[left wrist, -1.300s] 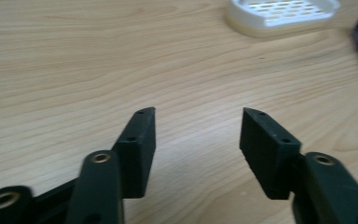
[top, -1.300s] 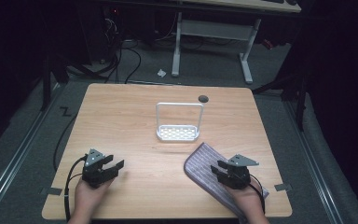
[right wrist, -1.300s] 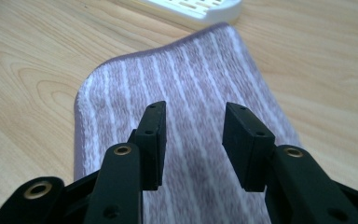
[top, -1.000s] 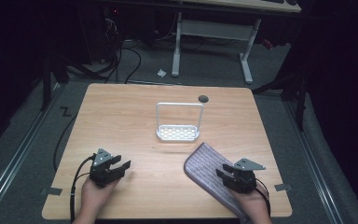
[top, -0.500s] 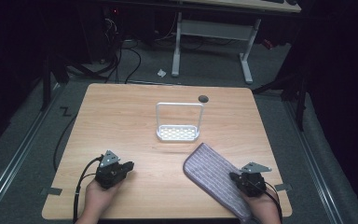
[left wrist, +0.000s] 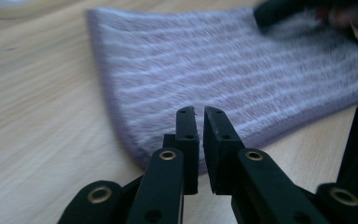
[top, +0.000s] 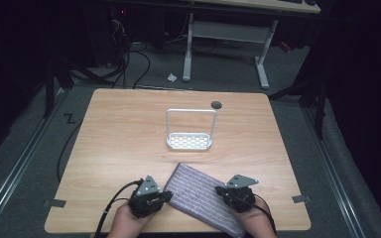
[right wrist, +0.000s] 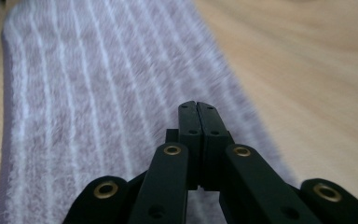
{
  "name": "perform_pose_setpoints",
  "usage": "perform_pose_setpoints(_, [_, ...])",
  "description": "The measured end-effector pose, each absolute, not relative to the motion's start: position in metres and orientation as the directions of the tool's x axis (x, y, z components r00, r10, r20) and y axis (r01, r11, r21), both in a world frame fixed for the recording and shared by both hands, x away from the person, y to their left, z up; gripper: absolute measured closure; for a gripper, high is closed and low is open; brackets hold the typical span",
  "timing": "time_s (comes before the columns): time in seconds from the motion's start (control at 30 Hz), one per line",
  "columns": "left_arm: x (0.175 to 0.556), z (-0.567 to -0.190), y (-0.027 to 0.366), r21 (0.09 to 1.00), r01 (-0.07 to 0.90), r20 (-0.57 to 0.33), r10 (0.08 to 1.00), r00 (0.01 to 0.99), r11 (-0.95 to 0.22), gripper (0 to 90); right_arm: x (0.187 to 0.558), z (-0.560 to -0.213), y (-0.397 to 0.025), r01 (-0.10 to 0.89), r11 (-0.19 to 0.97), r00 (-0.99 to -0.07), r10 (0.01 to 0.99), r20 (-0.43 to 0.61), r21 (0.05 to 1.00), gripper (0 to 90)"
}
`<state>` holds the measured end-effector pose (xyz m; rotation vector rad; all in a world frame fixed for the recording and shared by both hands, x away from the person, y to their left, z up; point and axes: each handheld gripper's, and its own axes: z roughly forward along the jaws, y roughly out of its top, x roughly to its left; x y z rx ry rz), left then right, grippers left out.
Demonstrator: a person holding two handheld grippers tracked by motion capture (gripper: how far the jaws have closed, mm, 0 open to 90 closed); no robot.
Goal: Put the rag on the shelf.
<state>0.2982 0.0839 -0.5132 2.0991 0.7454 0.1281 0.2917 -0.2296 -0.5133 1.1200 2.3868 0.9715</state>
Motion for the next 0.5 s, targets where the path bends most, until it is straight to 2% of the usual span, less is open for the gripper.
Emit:
perform_pose_setpoints(0.07, [0.294, -0.517, 0.073, 0.76, 0.448, -0.152, 0.541, 0.827, -0.471, 84.7, 0.292, -0.508, -0.234, 0.535, 0.449, -0.626, 0.78, -0.022, 0.716, 89.9])
perform_pose_setpoints(0.13, [0.295, -0.521, 0.066, 0.742, 0.442, -0.127, 0.542, 0.83, -0.504, 85.2, 0.296, -0.5, -0.249, 0.541, 0.39, -0.578, 0.816, -0.007, 0.745, 90.0])
perform_pose_setpoints(0.17, [0.296, -0.524, 0.063, 0.736, 0.443, -0.121, 0.544, 0.83, -0.512, 85.3, 0.303, -0.5, -0.267, 0.562, 0.37, -0.528, 0.849, -0.024, 0.74, 90.0])
perform_pose_setpoints(0.23, [0.299, -0.526, 0.06, 0.732, 0.449, -0.121, 0.551, 0.826, -0.512, 85.3, 0.306, -0.508, -0.275, 0.596, 0.37, -0.509, 0.86, -0.02, 0.712, 90.0])
perform_pose_setpoints(0.33, [0.307, -0.527, 0.06, 0.732, 0.467, -0.13, 0.571, 0.811, -0.497, 85.4, 0.303, -0.517, -0.276, 0.619, 0.389, -0.523, 0.852, -0.011, 0.683, 90.0])
perform_pose_setpoints(0.5, [0.331, -0.526, 0.069, 0.727, 0.488, -0.096, 0.632, 0.769, -0.483, 85.5, 0.281, -0.519, -0.258, 0.604, 0.419, -0.603, 0.797, 0.045, 0.678, 90.0])
